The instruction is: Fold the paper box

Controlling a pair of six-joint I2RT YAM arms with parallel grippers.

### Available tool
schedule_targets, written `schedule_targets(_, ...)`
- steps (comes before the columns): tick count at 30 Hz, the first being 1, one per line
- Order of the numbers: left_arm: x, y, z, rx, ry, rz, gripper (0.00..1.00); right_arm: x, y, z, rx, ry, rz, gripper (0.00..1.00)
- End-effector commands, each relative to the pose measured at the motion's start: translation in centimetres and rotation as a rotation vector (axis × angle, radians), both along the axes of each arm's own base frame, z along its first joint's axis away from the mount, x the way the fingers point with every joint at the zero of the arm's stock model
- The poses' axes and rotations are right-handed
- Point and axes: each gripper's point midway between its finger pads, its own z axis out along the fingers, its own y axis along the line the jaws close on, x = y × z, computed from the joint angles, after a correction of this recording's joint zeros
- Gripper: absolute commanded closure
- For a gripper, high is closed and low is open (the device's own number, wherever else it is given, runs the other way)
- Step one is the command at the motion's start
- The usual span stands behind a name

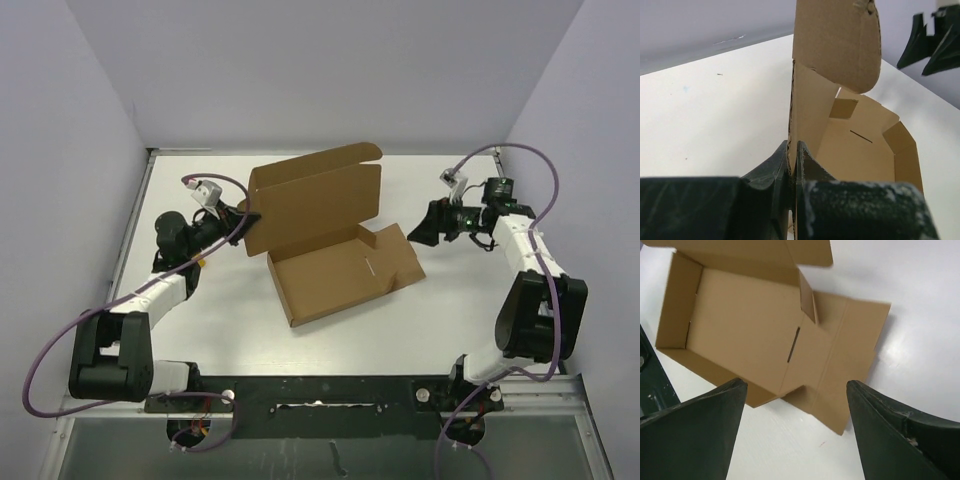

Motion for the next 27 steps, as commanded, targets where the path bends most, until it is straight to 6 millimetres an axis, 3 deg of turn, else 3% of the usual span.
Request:
schedule_targets(1, -0.1, 0.4, 2.0, 0.030, -0.102, 0.039, 1.00, 0.5, -0.4, -5.1, -0.035, 0.107, -0.049, 0.17)
schedule_targets(8, -0.3, 0.2, 2.3, 0.021, -0.111, 0.025, 1.00, 2.1, -1.7, -9.8, -0.146, 0.204, -0.070, 0.20)
schedule_targets(11, -0.4, 0.1, 2.5, 0.012, -0.112, 0.013, 1.00, 2.3, -1.5, -11.1, -0.144, 0.245, -0.058, 0.27)
schedule_targets(17, -0.5, 0.0, 2.9, -0.001, -0.120, 0.007, 1.00, 1.4, 0.9, -11.8, -0.047, 0.314, 0.013, 0.49)
schedule_targets(21, -0.7, -0.2, 3.6, -0.017, -0.128, 0.000, 1.00, 1.1, 1.3, -12.2, -0.032, 0.339, 0.020, 0.62)
schedule_targets(25, -1.1, -0.6, 4.4, -0.026, -0.133, -0.015, 1.00, 1.3, 1.5, -11.3, -0.022, 0.306, 0.026, 0.94)
schedule_targets(27, -1.3, -0.9, 4.8, -0.029, -0.133, -0.026, 1.00, 1.6, 1.6, -10.3, -0.026, 0.263, 0.027, 1.00)
